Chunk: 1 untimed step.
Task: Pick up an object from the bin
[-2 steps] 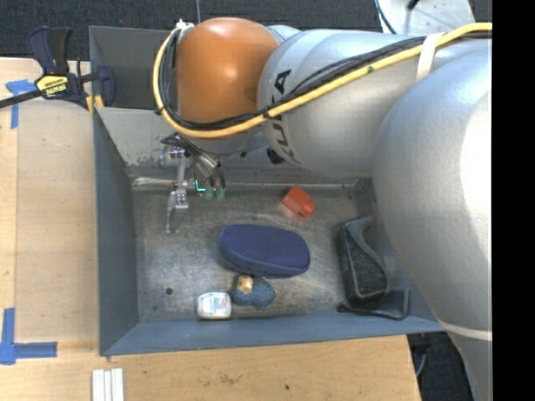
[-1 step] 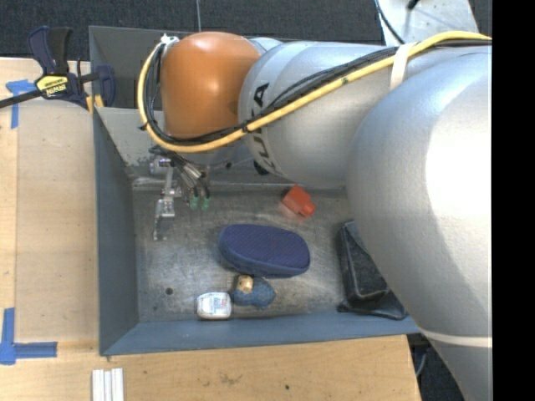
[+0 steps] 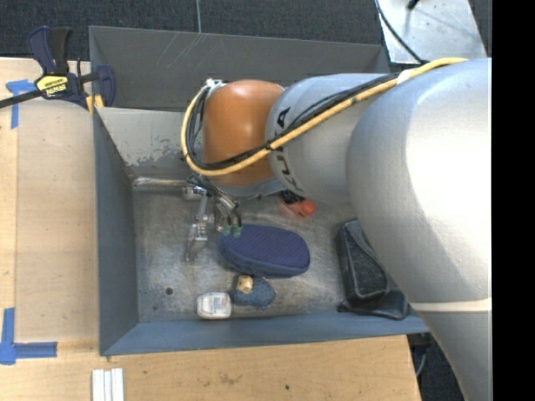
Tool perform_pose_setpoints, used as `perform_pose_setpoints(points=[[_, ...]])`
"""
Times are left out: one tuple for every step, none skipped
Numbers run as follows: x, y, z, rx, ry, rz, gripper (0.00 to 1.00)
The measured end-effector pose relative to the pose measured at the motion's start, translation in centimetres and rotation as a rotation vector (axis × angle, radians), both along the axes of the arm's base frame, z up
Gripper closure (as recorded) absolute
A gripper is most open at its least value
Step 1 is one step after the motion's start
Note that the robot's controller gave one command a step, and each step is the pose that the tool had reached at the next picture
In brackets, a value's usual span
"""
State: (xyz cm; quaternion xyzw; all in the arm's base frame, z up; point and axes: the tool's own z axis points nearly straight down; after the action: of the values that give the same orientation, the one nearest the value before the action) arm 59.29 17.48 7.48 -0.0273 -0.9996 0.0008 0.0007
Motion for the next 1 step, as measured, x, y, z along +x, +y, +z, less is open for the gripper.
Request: perform_pose_setpoints(points=[[-5.51,-5.64,4.25,-0.001,-0.002,0.066,0.0]])
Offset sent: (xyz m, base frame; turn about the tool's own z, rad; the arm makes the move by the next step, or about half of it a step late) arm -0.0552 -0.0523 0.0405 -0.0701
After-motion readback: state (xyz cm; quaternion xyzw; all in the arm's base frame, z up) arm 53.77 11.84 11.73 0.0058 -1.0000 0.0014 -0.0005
